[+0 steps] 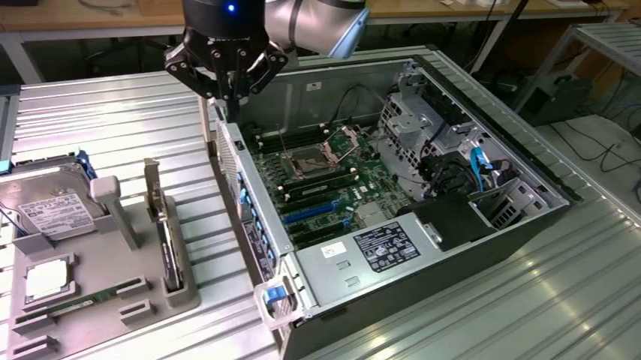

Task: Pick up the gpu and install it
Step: 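Reach for the gpu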

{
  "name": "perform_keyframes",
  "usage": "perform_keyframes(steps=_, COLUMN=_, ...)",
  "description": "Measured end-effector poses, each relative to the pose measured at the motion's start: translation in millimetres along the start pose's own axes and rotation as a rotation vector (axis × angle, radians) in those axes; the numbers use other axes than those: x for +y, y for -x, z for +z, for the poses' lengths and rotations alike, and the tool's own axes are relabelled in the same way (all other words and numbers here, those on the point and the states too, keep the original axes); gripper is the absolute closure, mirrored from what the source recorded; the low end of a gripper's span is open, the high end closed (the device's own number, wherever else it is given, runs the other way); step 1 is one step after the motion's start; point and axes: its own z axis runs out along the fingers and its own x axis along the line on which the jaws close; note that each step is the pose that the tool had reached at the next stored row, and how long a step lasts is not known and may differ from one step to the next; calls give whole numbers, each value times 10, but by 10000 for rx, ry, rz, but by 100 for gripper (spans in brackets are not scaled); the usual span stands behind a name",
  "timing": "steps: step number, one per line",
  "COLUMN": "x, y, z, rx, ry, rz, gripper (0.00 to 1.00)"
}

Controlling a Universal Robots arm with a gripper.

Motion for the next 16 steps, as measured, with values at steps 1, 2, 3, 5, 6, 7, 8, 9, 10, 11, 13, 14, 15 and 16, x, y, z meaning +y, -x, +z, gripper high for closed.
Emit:
perform_keyframes(steps=1, x=-1, y=-9, z=0, rx=0, ry=-1, rz=0, gripper=89)
perform_keyframes(steps=2, x=-2, y=-26, z=1, rx=0, ry=0, rz=0, gripper=89)
perform_keyframes(steps=3, x=-3, y=-35, z=0, rx=1, ry=-1, rz=0, gripper=89)
perform_keyframes(steps=5, x=-4, y=-55, z=1, rx=1, ry=0, rz=0, gripper=89)
perform_keyframes(steps=6, x=-5, y=-64, z=1, rx=1, ry=-1, rz=0, gripper=89)
perform_keyframes(steps=7, x=-6, y=-79, z=2, rx=1, ry=-1, rz=0, gripper=89)
perform_keyframes(steps=8, x=-7, y=-90, z=1, rx=2, ry=-1, rz=0, gripper=89)
perform_keyframes(steps=9, x=-8, y=-108, z=1, rx=2, ry=-1, rz=0, gripper=89)
perform_keyframes(steps=10, x=-11, y=-134, z=2, rx=1, ry=0, rz=-1, gripper=89)
perform_keyframes(steps=11, x=-11, y=-145, z=2, rx=1, ry=0, rz=-1, gripper=89)
perform_keyframes(steps=13, x=-14, y=-176, z=2, rx=2, ry=0, rz=0, gripper=89)
perform_keyframes(steps=14, x=-15, y=-189, z=2, rx=2, ry=-1, rz=0, gripper=89)
perform_keyframes(steps=15, x=-15, y=-197, z=2, rx=2, ry=-1, rz=0, gripper=89)
perform_keyframes(steps=16, x=-17, y=-221, z=2, rx=1, ry=0, rz=0, gripper=89)
